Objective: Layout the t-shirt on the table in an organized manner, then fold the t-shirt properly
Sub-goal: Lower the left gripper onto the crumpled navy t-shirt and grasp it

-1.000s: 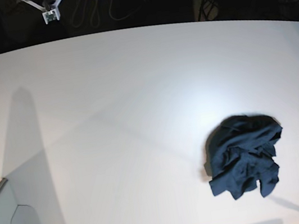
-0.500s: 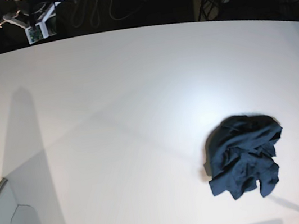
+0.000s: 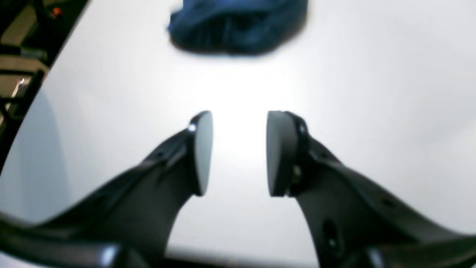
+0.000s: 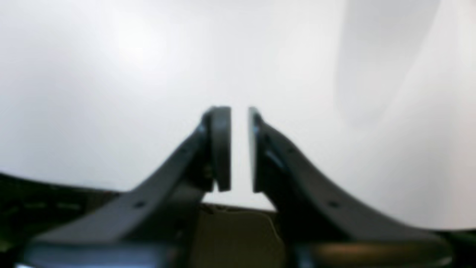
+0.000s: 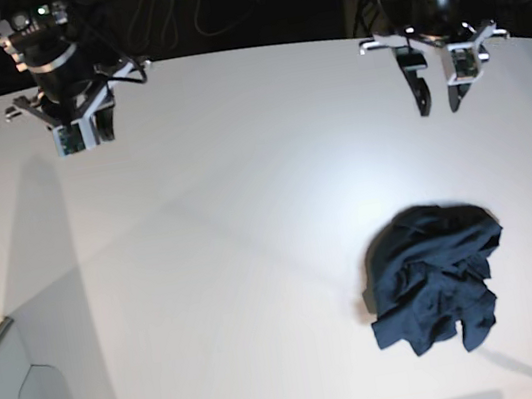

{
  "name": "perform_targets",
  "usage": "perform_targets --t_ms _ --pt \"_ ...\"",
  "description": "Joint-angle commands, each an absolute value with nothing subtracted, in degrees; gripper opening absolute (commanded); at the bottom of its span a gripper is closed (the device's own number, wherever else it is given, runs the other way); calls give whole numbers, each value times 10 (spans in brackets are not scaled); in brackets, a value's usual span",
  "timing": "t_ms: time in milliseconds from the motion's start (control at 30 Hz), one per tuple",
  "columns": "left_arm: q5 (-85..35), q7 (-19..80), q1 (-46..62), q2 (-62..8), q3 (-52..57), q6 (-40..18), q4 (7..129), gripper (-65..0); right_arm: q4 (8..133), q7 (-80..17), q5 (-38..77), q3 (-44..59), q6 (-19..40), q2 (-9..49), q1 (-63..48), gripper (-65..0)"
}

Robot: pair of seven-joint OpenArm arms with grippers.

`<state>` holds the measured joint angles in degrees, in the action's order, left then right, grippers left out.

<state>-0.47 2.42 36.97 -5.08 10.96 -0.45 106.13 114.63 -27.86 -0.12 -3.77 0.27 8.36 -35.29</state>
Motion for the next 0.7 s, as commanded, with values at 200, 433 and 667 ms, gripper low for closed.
perform_targets --t_ms 200,433,667 --pt "-125 87 244 -68 168 -3 1026 -412 1156 -269 -1 -36 4 86 -327 -374" --pt "-296 175 93 -126 225 -4 885 -412 1154 -269 -1 -35 4 85 -323 -274" --pt "-321 175 -31 -153 225 -4 726 -340 1153 -269 -1 -35 3 85 -328 -268"
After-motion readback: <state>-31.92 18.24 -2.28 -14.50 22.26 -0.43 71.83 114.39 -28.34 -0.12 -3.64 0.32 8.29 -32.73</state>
